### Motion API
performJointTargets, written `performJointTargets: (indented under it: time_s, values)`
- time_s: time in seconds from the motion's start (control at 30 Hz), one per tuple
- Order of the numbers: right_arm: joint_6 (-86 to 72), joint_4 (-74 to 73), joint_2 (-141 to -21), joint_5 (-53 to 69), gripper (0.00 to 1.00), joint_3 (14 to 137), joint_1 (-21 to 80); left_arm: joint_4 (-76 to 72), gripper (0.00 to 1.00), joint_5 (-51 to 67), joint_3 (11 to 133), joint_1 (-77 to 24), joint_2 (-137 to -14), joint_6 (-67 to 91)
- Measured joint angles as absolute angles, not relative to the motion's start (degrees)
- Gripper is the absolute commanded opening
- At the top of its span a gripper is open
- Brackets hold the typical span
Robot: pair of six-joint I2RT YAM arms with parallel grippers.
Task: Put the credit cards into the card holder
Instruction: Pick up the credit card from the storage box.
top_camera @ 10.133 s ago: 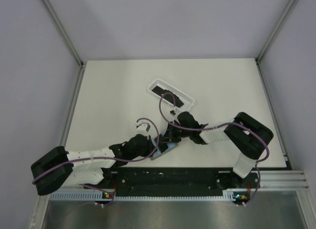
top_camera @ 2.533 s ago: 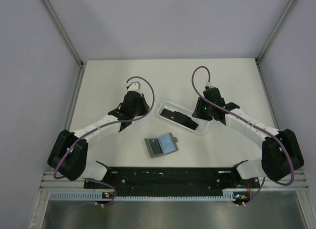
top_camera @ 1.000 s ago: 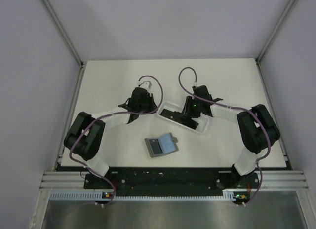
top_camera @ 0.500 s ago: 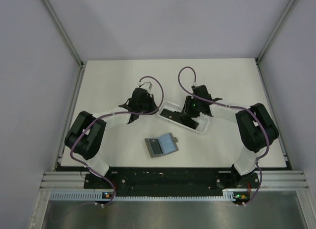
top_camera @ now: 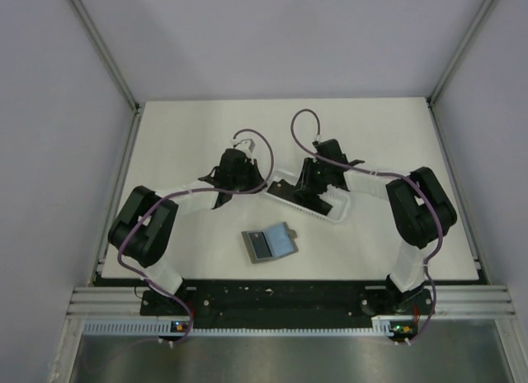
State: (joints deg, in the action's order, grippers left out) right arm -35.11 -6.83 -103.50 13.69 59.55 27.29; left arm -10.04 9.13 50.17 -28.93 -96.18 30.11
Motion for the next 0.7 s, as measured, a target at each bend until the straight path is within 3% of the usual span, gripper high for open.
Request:
performJointTargets:
  time_s: [0.7]
  values:
    - [-35.1,-3.8,-107.0,20.6,0.33,62.3,29.2,-9.9,0.00,9.5,49.6,-28.9,-96.2,30.1]
